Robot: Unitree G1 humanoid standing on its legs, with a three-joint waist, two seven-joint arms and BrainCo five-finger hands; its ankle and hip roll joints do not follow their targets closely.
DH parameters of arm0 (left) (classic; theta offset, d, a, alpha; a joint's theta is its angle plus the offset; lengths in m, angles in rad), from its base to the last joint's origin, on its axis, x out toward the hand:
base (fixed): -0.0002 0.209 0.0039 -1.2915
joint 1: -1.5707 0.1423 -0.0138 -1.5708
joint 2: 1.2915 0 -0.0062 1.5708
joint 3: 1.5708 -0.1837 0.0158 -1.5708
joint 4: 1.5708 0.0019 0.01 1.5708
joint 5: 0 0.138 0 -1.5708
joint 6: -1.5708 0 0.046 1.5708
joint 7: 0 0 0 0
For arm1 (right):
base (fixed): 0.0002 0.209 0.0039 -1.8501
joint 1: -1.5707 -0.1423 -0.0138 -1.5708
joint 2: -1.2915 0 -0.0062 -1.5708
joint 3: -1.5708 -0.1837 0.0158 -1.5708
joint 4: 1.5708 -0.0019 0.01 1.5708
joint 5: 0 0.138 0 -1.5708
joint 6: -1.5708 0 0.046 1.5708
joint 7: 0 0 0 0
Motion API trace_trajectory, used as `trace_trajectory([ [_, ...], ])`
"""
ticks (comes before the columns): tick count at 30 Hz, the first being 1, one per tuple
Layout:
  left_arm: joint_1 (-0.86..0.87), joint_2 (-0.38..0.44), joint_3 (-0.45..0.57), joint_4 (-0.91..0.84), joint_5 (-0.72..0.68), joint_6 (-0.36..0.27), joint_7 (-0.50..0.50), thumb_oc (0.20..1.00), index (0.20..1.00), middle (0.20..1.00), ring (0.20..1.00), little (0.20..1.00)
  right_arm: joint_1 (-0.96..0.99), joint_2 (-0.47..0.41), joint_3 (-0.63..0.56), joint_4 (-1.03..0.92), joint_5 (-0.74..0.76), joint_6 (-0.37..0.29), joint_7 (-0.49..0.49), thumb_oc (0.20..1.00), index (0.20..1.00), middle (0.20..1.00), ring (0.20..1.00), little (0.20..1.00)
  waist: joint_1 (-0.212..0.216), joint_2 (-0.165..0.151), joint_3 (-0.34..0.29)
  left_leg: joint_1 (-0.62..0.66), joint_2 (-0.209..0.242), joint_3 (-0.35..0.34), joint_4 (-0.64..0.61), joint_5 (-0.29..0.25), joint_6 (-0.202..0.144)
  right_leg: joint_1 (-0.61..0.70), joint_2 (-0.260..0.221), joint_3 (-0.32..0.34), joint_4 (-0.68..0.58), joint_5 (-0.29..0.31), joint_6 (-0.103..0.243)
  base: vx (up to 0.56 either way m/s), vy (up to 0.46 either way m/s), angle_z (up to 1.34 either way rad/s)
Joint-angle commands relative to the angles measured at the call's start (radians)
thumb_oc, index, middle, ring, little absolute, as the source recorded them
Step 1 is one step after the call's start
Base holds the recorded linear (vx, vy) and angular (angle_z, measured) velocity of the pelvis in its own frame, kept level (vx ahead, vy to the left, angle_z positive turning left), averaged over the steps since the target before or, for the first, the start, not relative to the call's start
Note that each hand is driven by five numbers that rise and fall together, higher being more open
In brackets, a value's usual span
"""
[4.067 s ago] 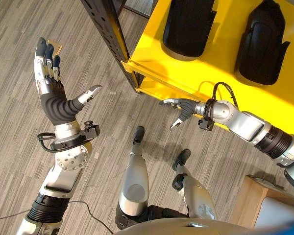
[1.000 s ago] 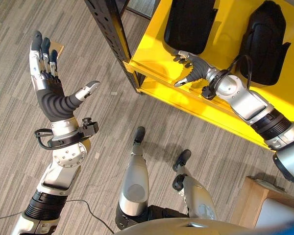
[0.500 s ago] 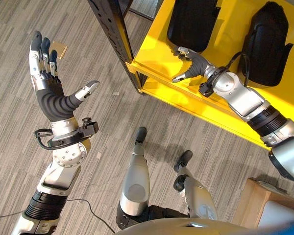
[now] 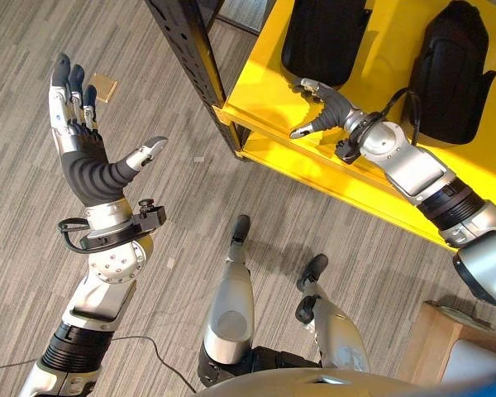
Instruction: Move parts from the plastic box to the shelf.
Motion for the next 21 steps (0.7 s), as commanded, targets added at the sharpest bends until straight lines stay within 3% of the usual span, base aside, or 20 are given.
trace_trajectory([
  [1,0.056,-0.005,0.022,-0.077,-0.008,-0.058,0.013,1.0,1.0,1.0,1.0,1.0,-0.074,-0.01,0.034,-0.119,0.116,-0.118,0.027,1.0,1.0,1.0,1.0,1.0,0.0,-0.007,-0.027,0.023,-0.074,0.081,0.001,-0.037,0.067,-0.018,0.01,0.016,0.102,-0.018,0.014,-0.01,-0.037,-0.01],
  [4,0.068,-0.01,0.026,-0.078,-0.002,-0.041,0.028,1.0,1.0,1.0,1.0,1.0,-0.048,-0.03,0.035,-0.246,0.176,-0.134,0.079,1.0,1.0,1.0,1.0,1.0,-0.006,-0.004,-0.027,0.041,-0.073,0.085,-0.002,-0.038,0.066,-0.005,0.01,0.02,0.101,-0.019,0.014,0.0,0.0,0.0],
  [12,0.101,-0.038,0.049,-0.072,0.019,-0.055,0.05,1.0,1.0,1.0,1.0,1.0,0.044,-0.109,0.006,-0.571,0.335,-0.033,0.133,1.0,1.0,1.0,1.0,1.0,-0.035,-0.009,-0.033,0.098,-0.063,0.103,-0.019,-0.038,0.063,0.038,0.011,0.039,0.091,-0.019,0.014,-0.02,-0.017,-0.04],
  [16,0.119,-0.051,0.053,-0.065,0.016,-0.065,0.05,1.0,1.0,1.0,1.0,1.0,0.107,-0.132,-0.011,-0.648,0.36,-0.044,0.169,1.0,1.0,1.0,1.0,1.0,-0.048,-0.014,-0.056,0.114,-0.054,0.112,-0.035,-0.035,0.059,0.05,0.011,0.042,0.078,-0.015,0.013,-0.01,-0.041,-0.13],
  [19,0.151,-0.084,0.059,-0.058,-0.015,-0.078,0.025,1.0,1.0,1.0,1.0,1.0,0.251,-0.151,-0.062,-0.743,0.48,-0.073,0.206,1.0,1.0,1.0,1.0,1.0,-0.075,-0.023,-0.104,0.145,-0.037,0.124,-0.063,-0.026,0.05,0.076,0.016,0.052,0.042,-0.003,0.013,0.01,-0.053,-0.14],
  [20,0.181,-0.118,0.056,-0.034,-0.123,-0.054,-0.05,1.0,1.0,1.0,1.0,1.0,0.414,-0.131,-0.14,-0.769,0.559,-0.084,0.239,1.0,1.0,1.0,1.0,1.0,-0.098,-0.027,-0.142,0.161,-0.018,0.122,-0.068,-0.023,0.038,0.095,0.015,0.055,0.018,0.007,0.016,0.03,-0.029,-0.2],
  [21,0.185,-0.122,0.056,-0.031,-0.138,-0.051,-0.061,1.0,1.0,1.0,1.0,1.0,0.432,-0.128,-0.15,-0.771,0.56,-0.086,0.24,1.0,1.0,1.0,1.0,1.0,-0.101,-0.028,-0.148,0.159,-0.015,0.122,-0.068,-0.02,0.037,0.094,0.015,0.054,0.014,0.011,0.016,0.04,-0.047,-0.16],
])
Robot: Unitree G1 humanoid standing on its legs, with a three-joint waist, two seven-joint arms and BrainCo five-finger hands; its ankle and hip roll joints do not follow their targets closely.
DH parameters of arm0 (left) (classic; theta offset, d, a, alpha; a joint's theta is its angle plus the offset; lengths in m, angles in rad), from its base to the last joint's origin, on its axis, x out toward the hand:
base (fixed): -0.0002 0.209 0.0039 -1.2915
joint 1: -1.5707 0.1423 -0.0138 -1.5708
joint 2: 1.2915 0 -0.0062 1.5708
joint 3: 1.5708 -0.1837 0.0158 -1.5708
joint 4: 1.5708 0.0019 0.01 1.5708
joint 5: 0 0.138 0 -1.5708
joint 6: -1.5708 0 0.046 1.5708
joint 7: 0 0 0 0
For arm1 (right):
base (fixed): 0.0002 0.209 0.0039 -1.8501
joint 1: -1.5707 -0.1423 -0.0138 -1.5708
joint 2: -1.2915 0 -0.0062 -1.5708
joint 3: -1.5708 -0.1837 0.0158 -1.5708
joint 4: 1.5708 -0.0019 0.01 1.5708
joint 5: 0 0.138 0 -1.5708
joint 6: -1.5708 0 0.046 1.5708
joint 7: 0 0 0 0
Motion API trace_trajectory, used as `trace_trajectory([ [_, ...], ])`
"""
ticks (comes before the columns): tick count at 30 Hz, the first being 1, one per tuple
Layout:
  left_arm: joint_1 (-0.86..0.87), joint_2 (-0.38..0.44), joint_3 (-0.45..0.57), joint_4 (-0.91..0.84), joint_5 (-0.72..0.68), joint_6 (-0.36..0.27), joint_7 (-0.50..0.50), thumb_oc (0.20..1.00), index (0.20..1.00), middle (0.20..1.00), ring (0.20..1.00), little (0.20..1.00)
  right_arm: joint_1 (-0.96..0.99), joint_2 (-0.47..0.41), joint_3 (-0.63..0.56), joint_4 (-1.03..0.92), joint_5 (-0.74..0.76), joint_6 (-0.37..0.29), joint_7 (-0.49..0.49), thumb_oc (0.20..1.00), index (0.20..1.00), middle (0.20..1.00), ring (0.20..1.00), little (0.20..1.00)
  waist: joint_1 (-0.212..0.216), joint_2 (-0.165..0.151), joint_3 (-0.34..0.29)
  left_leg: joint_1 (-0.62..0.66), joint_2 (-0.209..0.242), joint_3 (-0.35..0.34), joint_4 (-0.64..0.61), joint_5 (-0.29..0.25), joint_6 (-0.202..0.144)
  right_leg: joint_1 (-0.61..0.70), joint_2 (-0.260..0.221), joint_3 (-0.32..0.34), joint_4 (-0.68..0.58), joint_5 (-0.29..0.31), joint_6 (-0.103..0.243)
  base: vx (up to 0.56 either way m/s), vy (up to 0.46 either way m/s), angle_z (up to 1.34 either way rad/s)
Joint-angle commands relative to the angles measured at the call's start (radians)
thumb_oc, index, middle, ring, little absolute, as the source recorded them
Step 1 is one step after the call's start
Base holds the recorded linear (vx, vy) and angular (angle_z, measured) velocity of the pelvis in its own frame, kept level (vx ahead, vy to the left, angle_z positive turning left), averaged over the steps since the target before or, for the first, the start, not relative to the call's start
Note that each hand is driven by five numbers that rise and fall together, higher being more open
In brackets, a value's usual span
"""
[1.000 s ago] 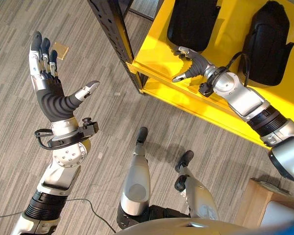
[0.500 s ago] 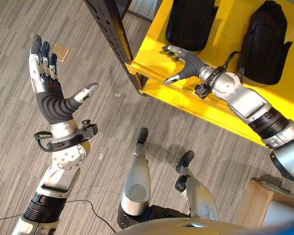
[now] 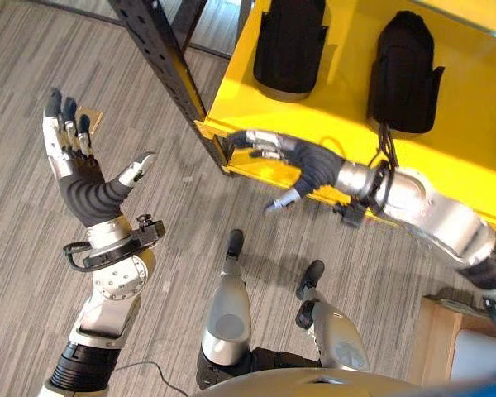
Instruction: Move parts from the plastic box to the shelf.
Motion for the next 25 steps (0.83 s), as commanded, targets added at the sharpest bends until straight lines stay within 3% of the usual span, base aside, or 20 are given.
trace_trajectory([
  [1,0.077,-0.022,0.016,-0.01,-0.151,-0.031,-0.108,1.0,1.0,1.0,1.0,1.0,0.07,0.029,-0.039,-0.022,0.116,-0.114,0.012,1.0,1.0,1.0,1.0,1.0,-0.025,-0.041,-0.154,0.035,-0.012,0.057,-0.028,-0.014,0.035,0.042,0.02,0.006,-0.022,0.021,0.015,0.0,-0.053,-0.08],
  [2,0.09,-0.051,0.001,0.011,-0.224,-0.019,-0.155,1.0,1.0,1.0,1.0,1.0,0.17,0.071,-0.081,-0.004,0.117,-0.161,0.025,1.0,1.0,1.0,1.0,1.0,-0.042,-0.043,-0.179,0.031,-0.001,0.054,-0.028,-0.008,0.029,0.047,0.019,0.007,-0.046,0.033,0.018,0.0,-0.06,-0.05],
  [6,0.128,-0.116,-0.039,0.084,-0.366,-0.031,-0.299,1.0,1.0,1.0,1.0,1.0,0.391,0.17,-0.187,0.072,0.119,-0.206,0.02,1.0,1.0,1.0,1.0,1.0,-0.083,-0.035,-0.233,0.051,0.015,0.08,-0.028,-0.002,0.021,0.047,0.009,0.012,-0.054,0.043,0.026,0.0,-0.012,-0.15],
  [9,0.172,-0.153,-0.067,0.111,-0.521,-0.034,-0.456,1.0,1.0,1.0,1.0,1.0,0.538,0.206,-0.283,0.142,0.162,-0.199,0.056,1.0,1.0,1.0,1.0,1.0,-0.117,-0.022,-0.279,0.083,0.017,0.11,-0.028,-0.014,0.025,0.05,0.002,0.013,-0.054,0.046,0.034,0.05,0.031,-0.25],
  [10,0.189,-0.149,-0.085,0.11,-0.561,-0.042,-0.542,1.0,1.0,1.0,1.0,1.0,0.625,0.228,-0.345,0.184,0.167,-0.261,0.069,1.0,1.0,1.0,1.0,1.0,-0.149,-0.013,-0.309,0.114,0.021,0.131,-0.028,-0.028,0.025,0.057,0.001,0.023,-0.054,0.043,0.04,0.07,0.038,-0.32],
  [11,0.202,-0.147,-0.088,0.107,-0.575,-0.036,-0.555,1.0,1.0,1.0,1.0,1.0,0.662,0.233,-0.38,0.21,0.218,-0.225,0.106,1.0,1.0,1.0,1.0,1.0,-0.165,-0.007,-0.326,0.126,0.02,0.14,-0.028,-0.034,0.026,0.059,-0.001,0.031,-0.054,0.043,0.042,0.07,0.025,-0.37],
  [15,0.238,-0.13,-0.083,0.114,-0.649,0.038,-0.585,1.0,1.0,1.0,1.0,1.0,0.758,0.252,-0.434,0.294,0.233,-0.227,0.131,1.0,1.0,1.0,1.0,1.0,-0.186,-0.005,-0.367,0.163,0.017,0.158,-0.028,-0.051,0.023,0.086,0.0,0.022,-0.054,0.033,0.046,0.04,-0.02,-0.09],
  [19,0.296,-0.129,-0.05,0.133,-0.607,0.092,-0.51,1.0,1.0,1.0,1.0,1.0,0.826,0.269,-0.469,0.341,0.227,-0.227,0.066,1.0,1.0,1.0,1.0,1.0,-0.193,-0.006,-0.387,0.179,0.018,0.164,-0.028,-0.057,0.021,0.1,0.002,0.014,-0.054,0.026,0.042,0.0,0.0,0.0],
  [21,0.339,-0.146,-0.016,0.162,-0.69,0.122,-0.525,1.0,1.0,1.0,1.0,1.0,0.867,0.289,-0.501,0.365,0.224,-0.227,0.051,1.0,1.0,1.0,1.0,1.0,-0.193,-0.007,-0.397,0.184,0.019,0.164,-0.028,-0.055,0.018,0.106,0.004,0.01,-0.054,0.024,0.042,0.0,0.0,0.0],
  [25,0.452,-0.195,0.06,0.192,-0.695,0.13,-0.552,1.0,1.0,1.0,1.0,1.0,0.974,0.34,-0.581,0.389,0.144,-0.248,-0.017,1.0,1.0,1.0,1.0,1.0,-0.195,-0.01,-0.413,0.191,0.022,0.166,-0.028,-0.058,0.019,0.117,0.005,0.005,-0.054,0.015,0.036,0.0,0.0,0.0],
])
